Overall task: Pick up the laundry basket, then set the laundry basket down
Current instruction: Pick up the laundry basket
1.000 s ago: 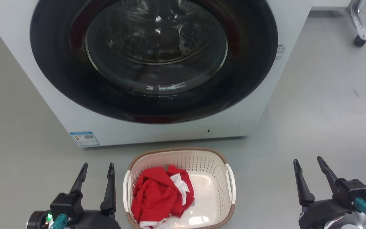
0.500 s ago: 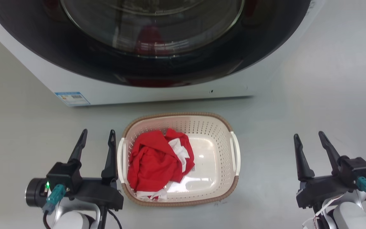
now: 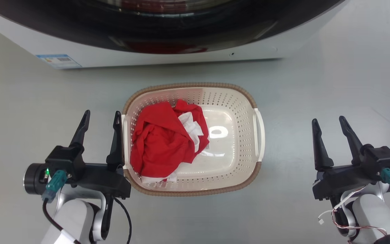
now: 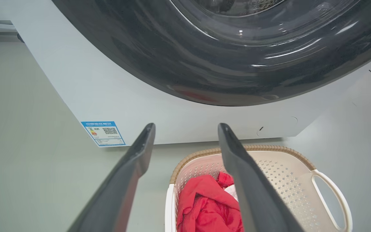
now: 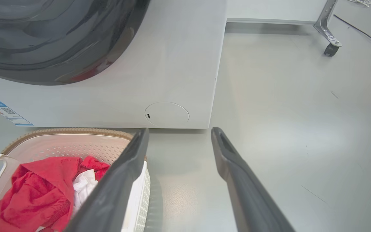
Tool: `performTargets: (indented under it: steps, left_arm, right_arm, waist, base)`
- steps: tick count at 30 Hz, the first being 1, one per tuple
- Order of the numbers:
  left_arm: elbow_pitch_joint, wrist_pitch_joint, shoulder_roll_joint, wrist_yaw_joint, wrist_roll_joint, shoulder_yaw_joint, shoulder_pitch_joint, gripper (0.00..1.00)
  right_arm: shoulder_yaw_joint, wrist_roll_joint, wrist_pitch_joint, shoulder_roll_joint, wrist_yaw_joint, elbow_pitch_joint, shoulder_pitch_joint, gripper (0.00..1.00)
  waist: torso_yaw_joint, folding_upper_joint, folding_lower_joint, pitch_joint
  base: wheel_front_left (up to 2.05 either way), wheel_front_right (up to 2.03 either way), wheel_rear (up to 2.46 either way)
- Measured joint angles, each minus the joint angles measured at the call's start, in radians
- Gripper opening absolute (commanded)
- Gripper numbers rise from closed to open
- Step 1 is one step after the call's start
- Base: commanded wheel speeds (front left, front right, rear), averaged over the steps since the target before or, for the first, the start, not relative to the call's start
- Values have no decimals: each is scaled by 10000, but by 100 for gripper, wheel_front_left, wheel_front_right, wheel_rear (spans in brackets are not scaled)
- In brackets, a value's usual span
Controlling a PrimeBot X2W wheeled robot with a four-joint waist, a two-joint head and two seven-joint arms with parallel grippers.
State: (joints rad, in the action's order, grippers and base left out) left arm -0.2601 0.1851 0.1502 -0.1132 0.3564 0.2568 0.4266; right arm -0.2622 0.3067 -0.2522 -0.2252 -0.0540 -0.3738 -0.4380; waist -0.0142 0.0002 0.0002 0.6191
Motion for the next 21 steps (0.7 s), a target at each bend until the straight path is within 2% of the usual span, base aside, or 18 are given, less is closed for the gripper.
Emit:
performTargets:
  steps: [15, 21]
  left_arm:
    - [-1166, 4, -232, 291, 125, 25, 613, 100]
    - [-1969, -29, -303, 441, 178, 71, 1051, 100]
  right_arm:
    - [-8, 0, -15, 311, 21, -554, -487, 100]
    - [-102, 6, -17, 512, 182, -1135, -893, 100]
  waist:
    - [86, -1, -1, 1099]
    - [79, -1, -1, 1414]
  base:
    - [0, 0, 0]
    - [0, 0, 0]
